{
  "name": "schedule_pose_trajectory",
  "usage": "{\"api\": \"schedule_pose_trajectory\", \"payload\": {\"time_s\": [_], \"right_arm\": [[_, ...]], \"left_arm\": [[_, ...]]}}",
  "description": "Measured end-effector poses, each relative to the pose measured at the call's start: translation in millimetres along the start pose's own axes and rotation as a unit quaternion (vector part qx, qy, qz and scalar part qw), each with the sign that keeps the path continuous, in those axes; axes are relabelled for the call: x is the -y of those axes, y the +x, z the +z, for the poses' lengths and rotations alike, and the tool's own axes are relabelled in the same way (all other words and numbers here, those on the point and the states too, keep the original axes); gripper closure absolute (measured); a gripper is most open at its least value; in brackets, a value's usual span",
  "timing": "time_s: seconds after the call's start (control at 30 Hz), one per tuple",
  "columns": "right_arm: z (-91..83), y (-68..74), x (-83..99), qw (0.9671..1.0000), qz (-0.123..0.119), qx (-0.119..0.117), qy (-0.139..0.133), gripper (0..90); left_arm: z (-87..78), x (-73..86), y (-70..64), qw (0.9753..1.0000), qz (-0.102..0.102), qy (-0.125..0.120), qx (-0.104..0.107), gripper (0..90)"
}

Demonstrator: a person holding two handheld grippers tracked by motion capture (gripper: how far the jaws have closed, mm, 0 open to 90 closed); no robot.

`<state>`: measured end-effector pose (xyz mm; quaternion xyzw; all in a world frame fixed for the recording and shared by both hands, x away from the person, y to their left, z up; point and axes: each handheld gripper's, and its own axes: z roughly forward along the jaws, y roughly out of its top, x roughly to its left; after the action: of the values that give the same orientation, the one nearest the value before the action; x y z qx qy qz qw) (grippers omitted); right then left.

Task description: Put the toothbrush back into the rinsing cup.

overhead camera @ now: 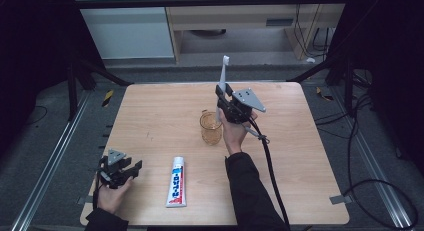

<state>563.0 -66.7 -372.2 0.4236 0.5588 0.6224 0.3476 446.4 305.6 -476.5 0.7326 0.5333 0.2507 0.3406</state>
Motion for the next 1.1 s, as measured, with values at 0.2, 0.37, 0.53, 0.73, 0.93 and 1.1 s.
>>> {"api": "schedule_pose_trajectory", "payload": {"time_s": [0.2,0.37,0.53,0.73,0.93,1.1], "right_arm": [[3.4,1.7,5.7,0.9999,-0.008,-0.002,0.007,67.5],[5.8,3.4,12.4,0.9998,-0.014,-0.006,0.015,67.5],[6.8,4.0,19.3,0.9996,-0.019,-0.006,0.020,67.4],[8.8,8.4,31.3,0.9989,-0.032,-0.008,0.033,67.4],[9.4,6.8,39.5,0.9987,-0.030,-0.003,0.041,67.4],[8.2,4.9,45.5,0.9985,-0.031,-0.003,0.046,67.4]], "left_arm": [[0.0,0.1,0.5,1.0000,-0.002,-0.001,0.000,52.8],[-0.4,0.0,0.0,1.0000,0.000,-0.001,0.000,52.8],[-0.1,0.0,0.3,1.0000,-0.001,-0.001,-0.001,52.8],[-0.2,0.0,0.1,1.0000,0.000,-0.001,-0.001,52.9],[-0.7,0.1,0.4,1.0000,-0.001,-0.002,-0.001,52.9],[-0.4,0.0,0.0,1.0000,-0.001,-0.001,-0.001,52.8]]}}
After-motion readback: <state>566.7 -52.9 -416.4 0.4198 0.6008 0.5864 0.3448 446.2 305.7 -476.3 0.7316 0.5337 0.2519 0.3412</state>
